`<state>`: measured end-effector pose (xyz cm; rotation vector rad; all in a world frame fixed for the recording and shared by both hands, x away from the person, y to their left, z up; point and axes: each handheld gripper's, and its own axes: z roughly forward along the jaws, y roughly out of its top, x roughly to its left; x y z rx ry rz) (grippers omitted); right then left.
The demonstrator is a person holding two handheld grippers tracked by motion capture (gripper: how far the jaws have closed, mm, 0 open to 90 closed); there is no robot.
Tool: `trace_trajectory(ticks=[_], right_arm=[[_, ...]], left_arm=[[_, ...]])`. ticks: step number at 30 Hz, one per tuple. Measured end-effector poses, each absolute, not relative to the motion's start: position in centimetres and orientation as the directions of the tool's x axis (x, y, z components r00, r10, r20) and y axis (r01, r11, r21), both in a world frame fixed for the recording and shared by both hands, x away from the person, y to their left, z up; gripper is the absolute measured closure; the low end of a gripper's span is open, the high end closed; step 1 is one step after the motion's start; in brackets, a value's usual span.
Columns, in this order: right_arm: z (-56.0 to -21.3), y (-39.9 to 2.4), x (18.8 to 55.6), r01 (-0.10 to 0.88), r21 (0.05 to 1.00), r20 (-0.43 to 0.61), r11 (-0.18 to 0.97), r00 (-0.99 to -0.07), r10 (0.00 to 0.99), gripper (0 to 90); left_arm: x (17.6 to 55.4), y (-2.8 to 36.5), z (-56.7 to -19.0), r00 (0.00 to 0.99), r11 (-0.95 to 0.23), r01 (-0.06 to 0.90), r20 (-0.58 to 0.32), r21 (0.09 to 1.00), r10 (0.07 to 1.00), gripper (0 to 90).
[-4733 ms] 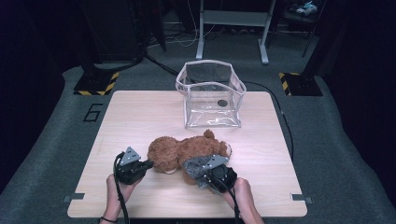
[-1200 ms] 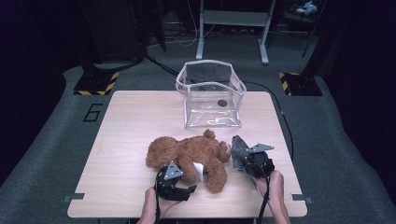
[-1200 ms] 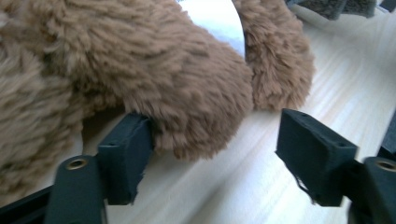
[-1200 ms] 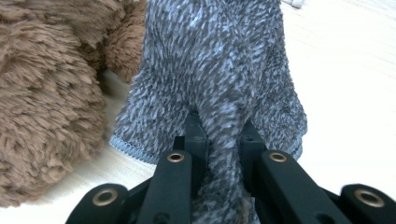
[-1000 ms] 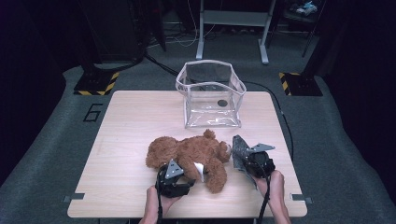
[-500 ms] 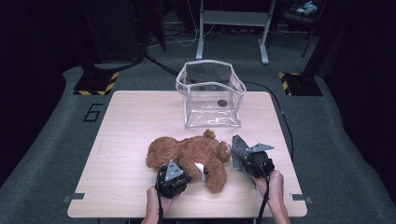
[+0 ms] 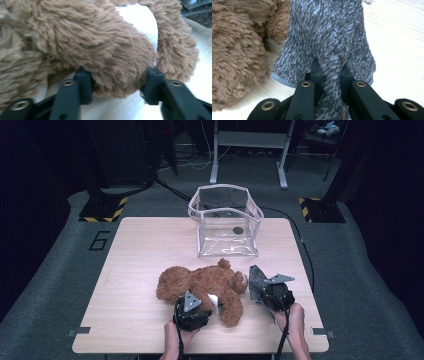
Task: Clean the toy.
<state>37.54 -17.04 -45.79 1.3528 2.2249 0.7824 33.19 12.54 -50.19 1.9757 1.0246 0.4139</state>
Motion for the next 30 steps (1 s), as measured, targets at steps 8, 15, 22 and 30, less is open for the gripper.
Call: trace_trajectory(ticks=[8, 15, 22, 30], right_arm=[[-45.6, -17.1, 37.5, 0.669, 0.652, -0.057, 0.357, -0.426, 0.903, 79.9], [-45.5, -17.2, 37.6, 0.661, 0.657, -0.067, 0.362, -0.428, 0.901, 79.8], [-45.4, -17.4, 37.6, 0.665, 0.658, -0.066, 0.355, -0.418, 0.906, 79.8], [-45.2, -17.6, 37.6, 0.665, 0.66, -0.065, 0.349, -0.413, 0.908, 79.9]], left_arm=[[33.1, 12.9, -49.4, 0.637, -0.321, 0.458, -0.054, 0.829, 0.769, 70.3], [33.1, 13.0, -47.8, 0.664, -0.346, 0.404, -0.011, 0.847, 0.748, 73.9], [33.8, 13.3, -45.7, 0.686, -0.374, 0.368, 0.023, 0.851, 0.727, 75.5], [34.9, 13.4, -43.1, 0.708, -0.404, 0.315, 0.071, 0.859, 0.703, 76.1]])
